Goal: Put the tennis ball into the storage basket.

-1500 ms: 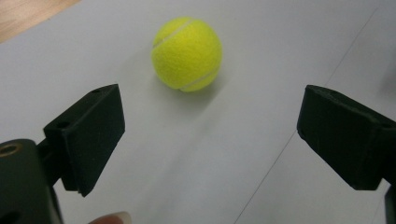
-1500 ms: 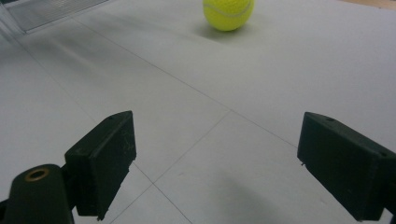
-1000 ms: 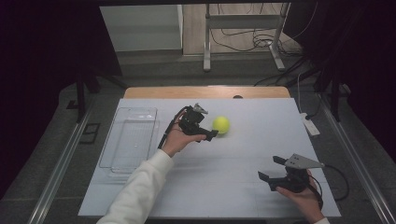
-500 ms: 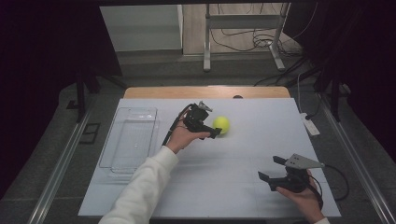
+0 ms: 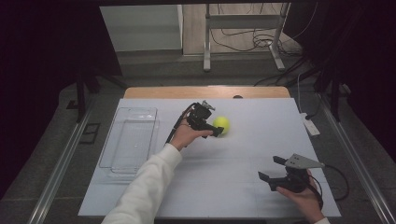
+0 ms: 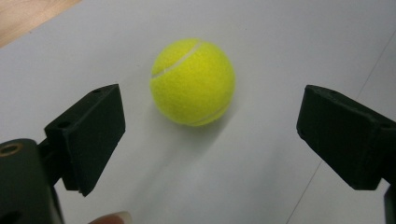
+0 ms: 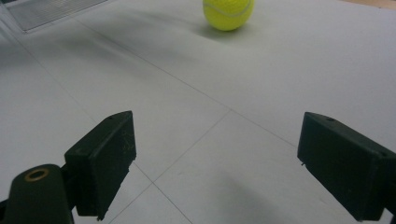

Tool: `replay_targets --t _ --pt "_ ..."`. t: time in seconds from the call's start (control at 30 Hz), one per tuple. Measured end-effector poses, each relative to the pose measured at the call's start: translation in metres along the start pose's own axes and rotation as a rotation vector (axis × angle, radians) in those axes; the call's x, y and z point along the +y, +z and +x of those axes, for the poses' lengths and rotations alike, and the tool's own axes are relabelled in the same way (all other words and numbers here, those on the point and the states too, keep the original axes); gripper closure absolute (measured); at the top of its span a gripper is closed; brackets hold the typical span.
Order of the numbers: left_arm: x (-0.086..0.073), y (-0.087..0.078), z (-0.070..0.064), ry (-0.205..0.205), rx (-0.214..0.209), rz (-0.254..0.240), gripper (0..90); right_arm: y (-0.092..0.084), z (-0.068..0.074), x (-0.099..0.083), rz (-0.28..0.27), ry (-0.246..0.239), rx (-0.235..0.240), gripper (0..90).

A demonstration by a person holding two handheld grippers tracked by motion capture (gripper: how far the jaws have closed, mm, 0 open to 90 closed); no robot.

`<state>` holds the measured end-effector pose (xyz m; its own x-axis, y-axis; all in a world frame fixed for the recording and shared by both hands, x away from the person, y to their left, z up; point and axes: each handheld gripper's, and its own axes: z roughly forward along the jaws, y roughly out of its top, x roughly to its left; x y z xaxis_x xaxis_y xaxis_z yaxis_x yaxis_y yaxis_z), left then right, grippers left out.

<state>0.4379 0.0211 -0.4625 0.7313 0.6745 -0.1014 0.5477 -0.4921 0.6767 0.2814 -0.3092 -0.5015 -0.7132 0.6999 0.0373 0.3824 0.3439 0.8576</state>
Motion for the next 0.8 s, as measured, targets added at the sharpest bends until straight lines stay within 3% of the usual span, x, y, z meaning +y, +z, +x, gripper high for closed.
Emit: replay_targets --t 0.8 --pt "0.01 0.025 0.01 -0.032 0.007 0.042 9.7 -0.001 0.0 0.0 -0.002 0.003 0.001 11.9"
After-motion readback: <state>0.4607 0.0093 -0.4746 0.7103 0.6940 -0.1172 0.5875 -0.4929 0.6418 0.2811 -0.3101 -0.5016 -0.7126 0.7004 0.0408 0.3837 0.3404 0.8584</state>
